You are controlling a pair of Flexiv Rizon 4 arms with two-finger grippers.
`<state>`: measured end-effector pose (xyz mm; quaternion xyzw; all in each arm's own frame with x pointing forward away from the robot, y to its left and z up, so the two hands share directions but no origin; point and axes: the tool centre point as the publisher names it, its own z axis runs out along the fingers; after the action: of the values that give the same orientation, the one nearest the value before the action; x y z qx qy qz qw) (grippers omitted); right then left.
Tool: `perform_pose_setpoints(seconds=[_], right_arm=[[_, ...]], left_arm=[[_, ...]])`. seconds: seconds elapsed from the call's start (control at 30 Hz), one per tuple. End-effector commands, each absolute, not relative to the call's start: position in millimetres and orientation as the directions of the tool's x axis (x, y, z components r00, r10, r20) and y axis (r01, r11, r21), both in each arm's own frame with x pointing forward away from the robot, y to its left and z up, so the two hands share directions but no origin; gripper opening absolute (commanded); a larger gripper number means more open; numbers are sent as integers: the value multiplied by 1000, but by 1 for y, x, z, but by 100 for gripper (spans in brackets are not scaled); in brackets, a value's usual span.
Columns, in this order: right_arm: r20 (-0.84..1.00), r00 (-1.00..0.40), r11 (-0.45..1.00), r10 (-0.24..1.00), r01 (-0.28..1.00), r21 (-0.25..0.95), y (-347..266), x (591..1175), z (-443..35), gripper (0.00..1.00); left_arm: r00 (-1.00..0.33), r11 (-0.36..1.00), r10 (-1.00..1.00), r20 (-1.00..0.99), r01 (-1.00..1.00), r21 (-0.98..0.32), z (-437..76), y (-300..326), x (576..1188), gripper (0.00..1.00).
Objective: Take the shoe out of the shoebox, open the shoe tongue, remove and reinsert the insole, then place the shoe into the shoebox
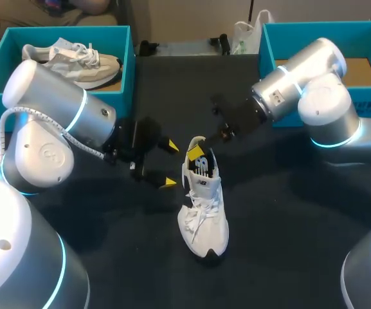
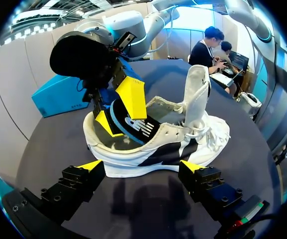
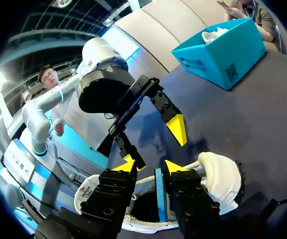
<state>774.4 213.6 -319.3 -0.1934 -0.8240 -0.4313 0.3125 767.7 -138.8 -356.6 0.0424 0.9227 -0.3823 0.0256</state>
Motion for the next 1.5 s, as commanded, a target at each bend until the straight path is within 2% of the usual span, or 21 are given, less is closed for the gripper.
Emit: perform_pose_setpoints(seconds=[0.03,0.43,0.7,0.83,0.9,0.93,1.03,1.07,1.23,1.5], right_arm=[[671,-740,567,42,571,594,215,782,-315,36],[591,-804,625,63,494,605,193,818,-281,37],[554,-830,519,66,502,691,164,821,-263,38],[559,-819,487,131,544,683,149,818,-252,31],[567,-806,467,171,573,674,143,818,-244,22],[567,-801,463,192,584,667,142,817,-241,21],[586,-758,446,287,647,618,134,814,-231,9],[587,-754,445,296,653,613,132,814,-228,0],[589,-700,417,403,714,563,124,809,-215,0],[519,-629,457,579,777,433,124,806,-196,0]], left_arm=[[-995,709,58,-79,97,-699,-356,-140,767,100],[-995,709,58,-79,97,-699,-356,-140,767,100],[-995,709,58,-79,97,-699,-356,-140,767,100],[-995,709,58,-79,97,-699,-356,-140,767,100],[-995,709,58,-79,97,-699,-356,-140,767,100],[-995,709,58,-79,97,-699,-356,-140,767,100],[-995,709,58,-79,97,-699,-356,-140,767,100],[-995,709,58,-79,97,-699,-356,-140,767,100],[-995,709,58,-79,97,-699,-356,-140,767,100],[-995,709,58,-79,97,-699,-356,-140,767,100]])
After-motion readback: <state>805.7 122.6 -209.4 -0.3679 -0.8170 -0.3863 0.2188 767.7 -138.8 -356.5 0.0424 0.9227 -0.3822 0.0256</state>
